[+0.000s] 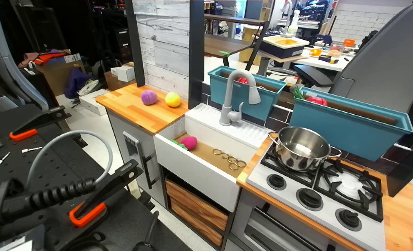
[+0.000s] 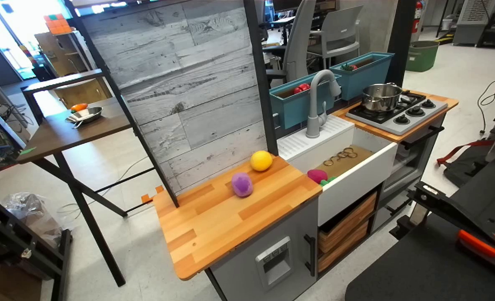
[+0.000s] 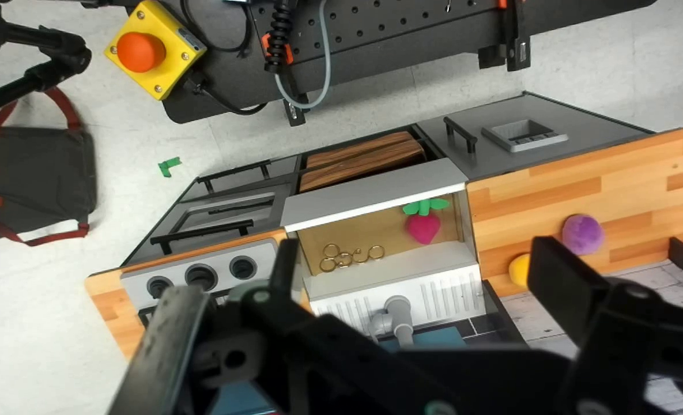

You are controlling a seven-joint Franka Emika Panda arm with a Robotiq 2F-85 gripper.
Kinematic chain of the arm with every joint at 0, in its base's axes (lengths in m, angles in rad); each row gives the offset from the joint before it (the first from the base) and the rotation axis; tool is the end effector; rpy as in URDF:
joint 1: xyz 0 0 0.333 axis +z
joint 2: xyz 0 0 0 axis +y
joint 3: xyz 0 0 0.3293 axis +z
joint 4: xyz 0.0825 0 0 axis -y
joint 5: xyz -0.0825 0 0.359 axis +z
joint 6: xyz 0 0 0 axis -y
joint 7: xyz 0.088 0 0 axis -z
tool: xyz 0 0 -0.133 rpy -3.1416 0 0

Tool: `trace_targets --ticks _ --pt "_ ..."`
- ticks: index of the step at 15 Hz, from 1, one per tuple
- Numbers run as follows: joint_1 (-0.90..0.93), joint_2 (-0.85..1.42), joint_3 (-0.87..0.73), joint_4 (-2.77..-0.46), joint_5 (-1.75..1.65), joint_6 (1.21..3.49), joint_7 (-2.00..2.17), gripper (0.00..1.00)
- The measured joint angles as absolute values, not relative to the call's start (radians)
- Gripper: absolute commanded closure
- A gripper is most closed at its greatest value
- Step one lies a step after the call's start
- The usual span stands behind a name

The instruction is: Move the purple object to the right

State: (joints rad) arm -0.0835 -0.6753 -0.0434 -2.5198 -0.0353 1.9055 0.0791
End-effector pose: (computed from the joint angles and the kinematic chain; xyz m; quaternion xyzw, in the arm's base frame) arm 0.3194 -0.0456 0.4964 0.9952 -0.0932 0.0303 0.0039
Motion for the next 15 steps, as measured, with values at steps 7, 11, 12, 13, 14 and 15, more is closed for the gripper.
trace_targets --ticks 7,11,12,13,14,15 --pt "-0.024 -0.513 0.052 -2.519 -0.018 2.067 0.159 0.00" --pt "0.080 -0.314 0.145 -2.495 0.068 2.269 0.247 0.00" --pt "0.105 -0.258 0.164 -2.481 0.089 2.312 0.261 0.00" --pt "0.129 -0.199 0.183 -2.463 0.104 2.352 0.274 0.00" --pt "0.149 -0.138 0.201 -2.441 0.111 2.390 0.286 0.00" --pt "0.167 -0.076 0.217 -2.414 0.111 2.424 0.298 0.00"
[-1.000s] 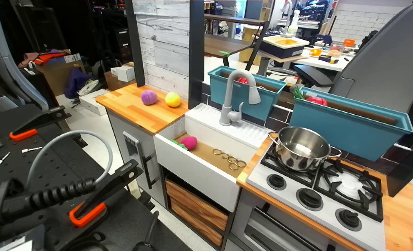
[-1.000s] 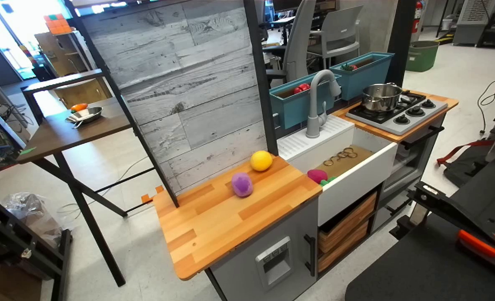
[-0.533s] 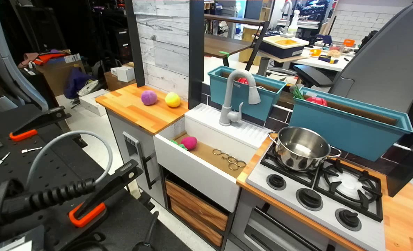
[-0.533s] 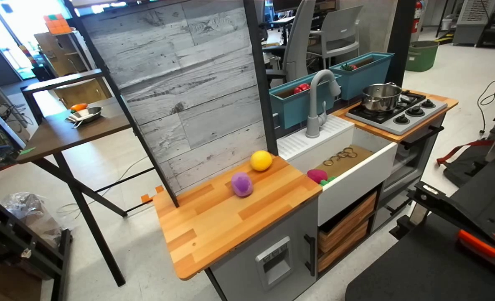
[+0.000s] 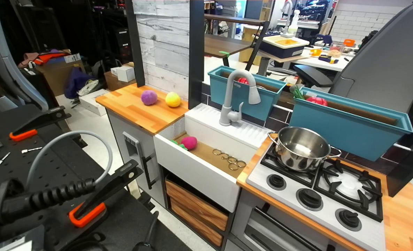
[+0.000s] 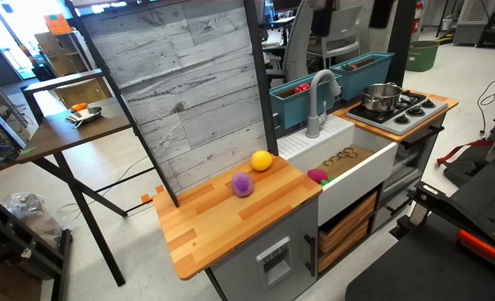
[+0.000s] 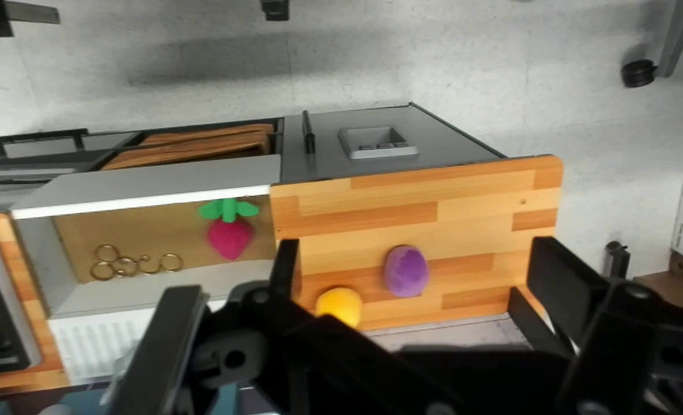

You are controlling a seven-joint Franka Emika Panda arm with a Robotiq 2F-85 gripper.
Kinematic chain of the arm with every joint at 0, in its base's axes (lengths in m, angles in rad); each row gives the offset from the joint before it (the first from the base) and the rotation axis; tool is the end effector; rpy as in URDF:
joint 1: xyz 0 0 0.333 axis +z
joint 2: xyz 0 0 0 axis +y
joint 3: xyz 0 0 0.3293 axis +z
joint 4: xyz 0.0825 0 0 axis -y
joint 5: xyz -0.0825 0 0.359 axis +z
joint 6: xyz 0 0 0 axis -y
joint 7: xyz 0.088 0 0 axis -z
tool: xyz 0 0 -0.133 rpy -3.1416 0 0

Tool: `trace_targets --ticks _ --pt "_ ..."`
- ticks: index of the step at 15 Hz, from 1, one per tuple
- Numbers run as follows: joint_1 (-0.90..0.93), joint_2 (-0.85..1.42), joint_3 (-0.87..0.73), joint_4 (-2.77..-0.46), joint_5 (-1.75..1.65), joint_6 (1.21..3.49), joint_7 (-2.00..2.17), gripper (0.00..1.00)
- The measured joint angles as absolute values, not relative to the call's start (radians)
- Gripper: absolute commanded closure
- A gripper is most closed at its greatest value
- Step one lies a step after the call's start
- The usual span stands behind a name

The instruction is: Move the purple object to the right

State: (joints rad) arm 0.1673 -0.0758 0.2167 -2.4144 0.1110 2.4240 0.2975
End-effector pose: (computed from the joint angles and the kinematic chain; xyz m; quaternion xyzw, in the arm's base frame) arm 0.4368 0.1790 0.3518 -0.9987 -0.0030 -0.0296 0.0424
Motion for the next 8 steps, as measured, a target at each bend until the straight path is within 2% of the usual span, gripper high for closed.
trace_targets --ticks 4,8 --pt "0.214 0.157 0.238 -2.265 0.085 2.469 0.313 0.00" --pt "0.217 0.342 0.188 -2.099 0.019 2.462 0.317 0.00"
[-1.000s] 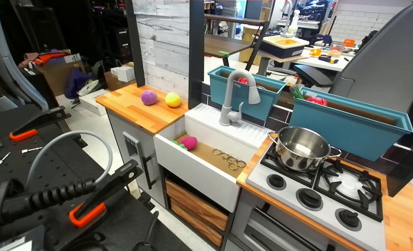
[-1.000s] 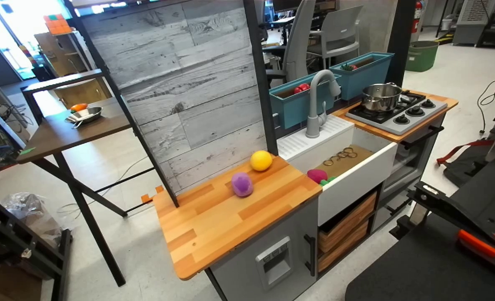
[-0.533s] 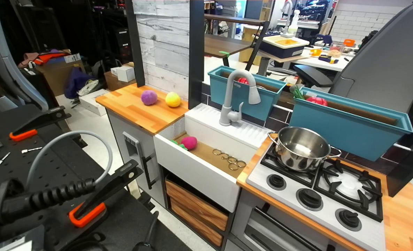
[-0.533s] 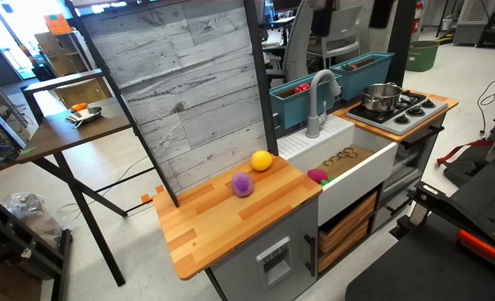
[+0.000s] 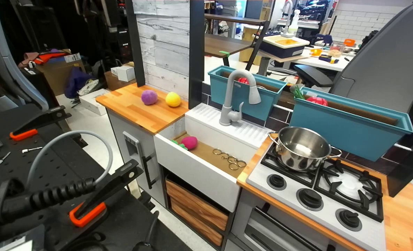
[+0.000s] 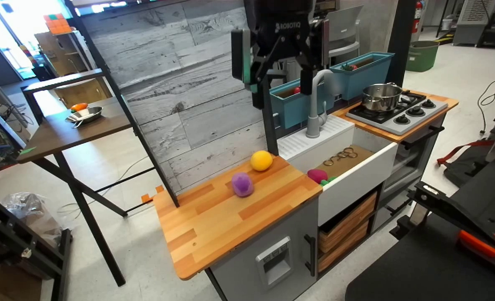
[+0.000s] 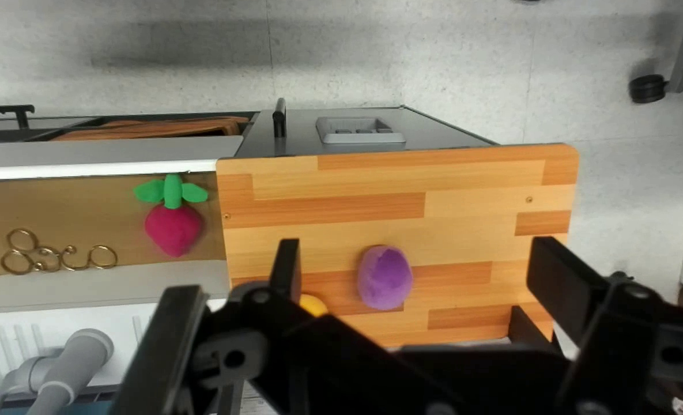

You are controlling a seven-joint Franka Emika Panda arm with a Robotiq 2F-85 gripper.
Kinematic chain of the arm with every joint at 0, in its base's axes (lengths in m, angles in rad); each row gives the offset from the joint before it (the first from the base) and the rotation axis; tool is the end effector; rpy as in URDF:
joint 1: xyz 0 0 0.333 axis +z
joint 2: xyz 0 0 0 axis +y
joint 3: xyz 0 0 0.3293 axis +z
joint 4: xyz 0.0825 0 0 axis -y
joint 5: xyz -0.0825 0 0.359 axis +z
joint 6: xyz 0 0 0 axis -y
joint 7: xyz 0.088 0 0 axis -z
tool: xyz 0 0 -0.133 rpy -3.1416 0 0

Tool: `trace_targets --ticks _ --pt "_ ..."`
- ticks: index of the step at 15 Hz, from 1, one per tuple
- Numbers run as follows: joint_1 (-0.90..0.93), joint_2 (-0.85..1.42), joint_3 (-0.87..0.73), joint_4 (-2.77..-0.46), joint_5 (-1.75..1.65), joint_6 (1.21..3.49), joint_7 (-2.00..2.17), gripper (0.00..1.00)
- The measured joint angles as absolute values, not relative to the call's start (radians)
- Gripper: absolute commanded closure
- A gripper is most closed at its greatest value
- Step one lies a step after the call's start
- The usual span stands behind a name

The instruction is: Move the purple object to the right

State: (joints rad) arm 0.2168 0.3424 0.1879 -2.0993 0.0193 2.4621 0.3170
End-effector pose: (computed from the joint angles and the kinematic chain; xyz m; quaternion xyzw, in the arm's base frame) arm 0.5280 0.2244 0.2662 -0.9987 -0.0306 0.0011 0.0396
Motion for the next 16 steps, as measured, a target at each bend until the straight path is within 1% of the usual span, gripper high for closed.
trace_targets --ticks 5,11,16 --pt "0.239 0.538 0.118 -1.939 -0.019 2.459 0.342 0.00" --pt "0.375 0.720 0.050 -1.789 -0.073 2.493 0.448 0.00" --pt "0.452 0.861 0.000 -1.656 -0.079 2.498 0.489 0.00"
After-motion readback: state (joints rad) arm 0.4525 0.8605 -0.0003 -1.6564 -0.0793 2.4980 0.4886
